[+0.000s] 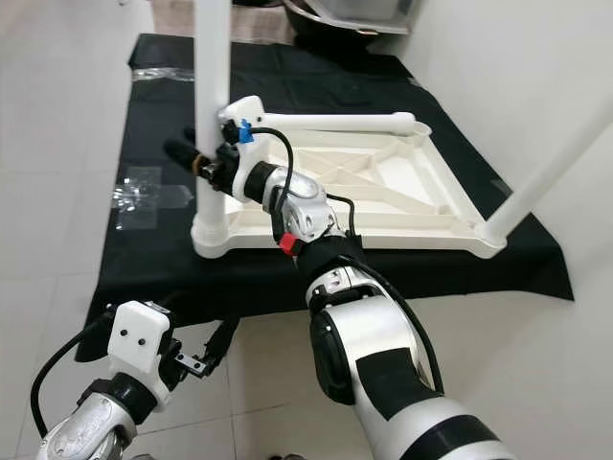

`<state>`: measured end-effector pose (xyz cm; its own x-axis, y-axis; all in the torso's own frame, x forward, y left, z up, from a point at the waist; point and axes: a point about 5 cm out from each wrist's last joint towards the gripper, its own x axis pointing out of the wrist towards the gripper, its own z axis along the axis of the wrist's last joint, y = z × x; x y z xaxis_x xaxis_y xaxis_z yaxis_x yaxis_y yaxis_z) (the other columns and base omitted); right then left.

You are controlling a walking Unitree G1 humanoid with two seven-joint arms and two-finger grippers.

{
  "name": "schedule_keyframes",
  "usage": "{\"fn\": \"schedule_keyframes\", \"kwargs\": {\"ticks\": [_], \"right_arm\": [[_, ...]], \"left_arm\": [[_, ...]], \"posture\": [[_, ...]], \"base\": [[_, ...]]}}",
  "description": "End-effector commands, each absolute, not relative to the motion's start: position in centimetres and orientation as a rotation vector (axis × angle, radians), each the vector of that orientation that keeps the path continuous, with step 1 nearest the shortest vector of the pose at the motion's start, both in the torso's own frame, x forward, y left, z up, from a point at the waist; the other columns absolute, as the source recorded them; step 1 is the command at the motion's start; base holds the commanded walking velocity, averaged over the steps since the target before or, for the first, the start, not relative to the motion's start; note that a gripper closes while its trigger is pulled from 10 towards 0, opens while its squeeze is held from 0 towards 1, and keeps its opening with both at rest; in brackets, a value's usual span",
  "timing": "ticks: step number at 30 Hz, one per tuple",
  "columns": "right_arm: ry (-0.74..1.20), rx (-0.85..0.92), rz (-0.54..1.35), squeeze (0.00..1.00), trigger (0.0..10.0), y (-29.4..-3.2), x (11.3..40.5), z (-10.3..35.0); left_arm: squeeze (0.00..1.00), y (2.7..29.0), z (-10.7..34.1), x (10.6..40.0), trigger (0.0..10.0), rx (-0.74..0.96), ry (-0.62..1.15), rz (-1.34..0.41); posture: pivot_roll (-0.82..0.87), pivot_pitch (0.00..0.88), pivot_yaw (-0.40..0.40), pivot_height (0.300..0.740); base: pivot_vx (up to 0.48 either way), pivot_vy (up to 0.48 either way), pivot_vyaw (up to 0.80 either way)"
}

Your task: Building children table

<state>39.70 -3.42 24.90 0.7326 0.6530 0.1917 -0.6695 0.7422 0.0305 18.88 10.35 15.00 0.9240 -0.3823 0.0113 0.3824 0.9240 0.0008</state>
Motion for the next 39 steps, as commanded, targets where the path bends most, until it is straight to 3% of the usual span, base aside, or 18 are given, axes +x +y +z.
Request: {"fn": "schedule_keyframes", "kwargs": {"ticks": [1,3,4,5,6,12,13,14,15,16,25,26,29,30,31,33,34,39], "right_arm": [[-0.115,0.136,0.334,0.00,0.0,-6.8,40.7,23.7],[-0.115,0.136,0.334,0.00,0.0,-6.8,40.7,23.7],[-0.079,0.178,0.092,0.00,0.0,-7.9,40.5,23.0],[-0.079,0.178,0.092,0.00,0.0,-7.9,40.5,23.0],[-0.048,0.214,-0.060,0.00,0.0,-8.4,40.2,22.3],[-0.042,0.279,-0.115,0.00,0.0,-6.3,39.4,21.9],[-0.057,0.308,-0.055,0.00,10.0,-5.2,39.3,22.1],[-0.097,0.318,0.008,0.30,10.0,-4.4,39.2,22.7],[-0.097,0.318,0.008,0.30,10.0,-4.4,39.2,22.7],[-0.144,0.299,0.062,1.00,10.0,-4.0,39.1,23.3],[-0.194,0.276,0.091,1.00,10.0,-3.8,38.8,23.9],[-0.220,0.255,0.328,0.00,10.0,-4.7,39.2,24.3],[-0.220,0.255,0.328,0.00,10.0,-4.7,39.2,24.3],[-0.243,0.214,0.541,0.00,10.0,-5.6,39.2,24.8],[-0.243,0.214,0.541,0.00,10.0,-5.6,39.2,24.8],[-0.237,0.170,0.752,0.00,10.0,-6.4,39.0,25.0],[-0.185,0.101,1.051,0.00,10.0,-6.7,38.3,25.2],[-0.133,0.018,1.301,0.00,10.0,-6.0,37.6,25.1]], "left_arm": [[0.00,10.2,14.5,18.9,10.0,0.002,0.005,-0.400],[0.00,10.2,14.5,18.9,10.0,0.002,0.005,-0.400],[0.00,10.3,14.5,18.9,10.0,0.003,0.004,-0.401],[0.00,10.3,14.5,18.9,10.0,0.003,0.004,-0.401],[0.00,10.3,14.5,19.0,10.0,0.005,0.004,-0.399],[0.00,10.3,14.5,19.0,10.0,0.007,0.003,-0.399],[0.00,10.3,14.5,19.1,10.0,0.008,0.004,-0.402],[0.00,10.2,14.5,19.1,10.0,0.009,0.004,-0.403],[0.00,10.2,14.5,19.1,10.0,0.009,0.004,-0.403],[0.00,10.2,14.5,19.1,10.0,0.008,0.003,-0.403],[0.00,10.2,14.5,19.1,10.0,0.005,0.004,-0.402],[0.00,10.2,14.4,19.1,10.0,0.003,0.004,-0.403],[0.00,10.2,14.4,19.1,10.0,0.003,0.004,-0.403],[0.00,10.1,14.4,19.2,10.0,0.002,0.003,-0.404],[0.00,10.1,14.4,19.2,10.0,0.002,0.003,-0.404],[0.00,10.1,14.4,19.2,10.0,0.001,0.002,-0.404],[0.00,10.1,14.5,19.3,10.0,0.000,0.000,-0.403],[0.00,10.2,14.5,19.4,10.0,0.003,-0.001,-0.397]], "posture": [[0.13,0.107,-0.156,0.740],[0.13,0.107,-0.156,0.740],[0.13,0.111,-0.158,0.740],[0.13,0.111,-0.158,0.740],[0.13,0.115,-0.150,0.740],[0.14,0.104,-0.152,0.740],[0.13,0.104,-0.152,0.740],[0.13,0.107,-0.151,0.740],[0.13,0.107,-0.151,0.740],[0.12,0.110,-0.149,0.740],[0.12,0.110,-0.149,0.740],[0.12,0.107,-0.157,0.740],[0.12,0.107,-0.157,0.740],[0.12,0.110,-0.159,0.740],[0.12,0.110,-0.159,0.740],[0.12,0.115,-0.161,0.740],[0.12,0.121,-0.161,0.740],[0.14,0.132,-0.159,0.740]], "base": [[0.000,0.000,0.00],[0.000,0.000,0.00],[0.000,0.000,0.00],[0.000,0.000,0.00],[0.000,0.000,0.00],[0.000,0.000,0.00],[0.000,0.000,0.00],[0.000,0.000,0.00],[0.000,0.000,0.00],[0.000,0.000,0.00],[0.000,0.000,0.00],[0.000,0.000,0.00],[0.000,0.000,0.00],[0.000,0.000,0.00],[0.000,0.000,0.00],[0.000,0.000,0.00],[0.000,0.000,0.00],[0.000,0.000,0.00]]}}
